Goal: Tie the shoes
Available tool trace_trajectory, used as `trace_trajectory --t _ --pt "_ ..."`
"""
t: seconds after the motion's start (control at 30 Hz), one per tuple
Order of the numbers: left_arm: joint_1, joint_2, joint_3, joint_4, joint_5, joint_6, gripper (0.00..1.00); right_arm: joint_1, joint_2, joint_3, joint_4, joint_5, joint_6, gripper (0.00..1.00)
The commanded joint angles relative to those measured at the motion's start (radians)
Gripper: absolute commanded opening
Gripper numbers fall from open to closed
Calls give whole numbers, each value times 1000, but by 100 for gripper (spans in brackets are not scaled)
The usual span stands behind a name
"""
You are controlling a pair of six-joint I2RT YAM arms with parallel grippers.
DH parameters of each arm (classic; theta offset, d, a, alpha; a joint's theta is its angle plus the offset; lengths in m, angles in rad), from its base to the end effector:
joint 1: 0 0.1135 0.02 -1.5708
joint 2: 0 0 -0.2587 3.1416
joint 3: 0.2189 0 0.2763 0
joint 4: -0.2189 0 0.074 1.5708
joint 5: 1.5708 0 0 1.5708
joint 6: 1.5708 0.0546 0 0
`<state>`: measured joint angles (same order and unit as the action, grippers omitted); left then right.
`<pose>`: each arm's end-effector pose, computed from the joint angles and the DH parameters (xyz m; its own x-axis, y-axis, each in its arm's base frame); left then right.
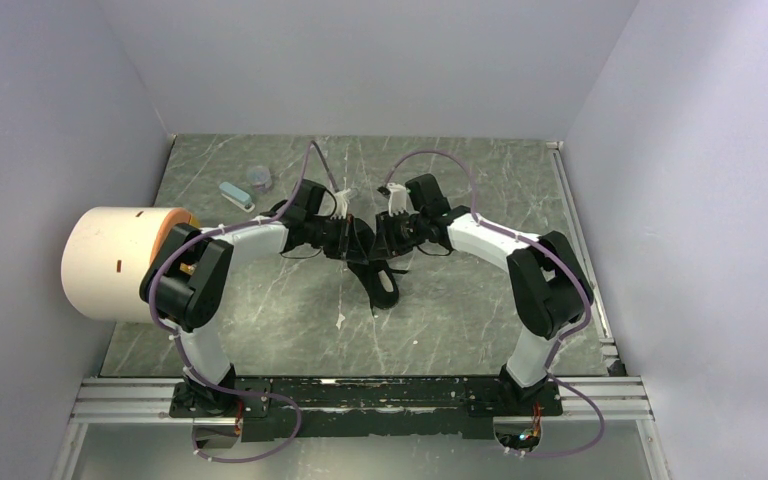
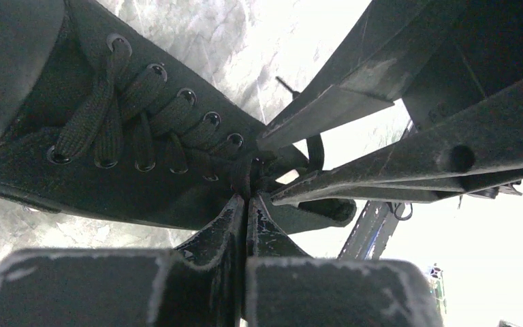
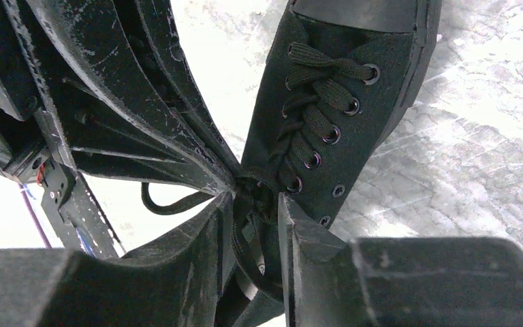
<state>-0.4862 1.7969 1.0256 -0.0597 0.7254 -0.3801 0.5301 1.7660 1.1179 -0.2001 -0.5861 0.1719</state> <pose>0.3284 -0.2146 0.1358 -0.8828 0.1526 -0.4442 0.4496 0.5483 -0.7052 0.3302 0.2285 0.1627 -0.7636 -0.2823 -0.5806 -0.6153 0.5908 0.5219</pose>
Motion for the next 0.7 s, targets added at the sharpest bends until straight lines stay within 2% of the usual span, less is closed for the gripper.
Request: trace_trajectory --t 0.0,0.07,0.23,0.27,0.67 --pt "-6 3 34 -14 12 22 5 7 18 -9 11 9 -17 32" --pt "-6 4 33 -7 15 18 5 8 21 -5 13 17 -15 27" --pt "-6 8 37 -10 16 20 5 7 20 11 1 36 -18 2" --pt "-5 9 40 -14 14 23 5 8 18 11 -2 39 -18 0" --pt "8 38 41 23 -13 -22 5 7 -97 -45 21 1 22 0"
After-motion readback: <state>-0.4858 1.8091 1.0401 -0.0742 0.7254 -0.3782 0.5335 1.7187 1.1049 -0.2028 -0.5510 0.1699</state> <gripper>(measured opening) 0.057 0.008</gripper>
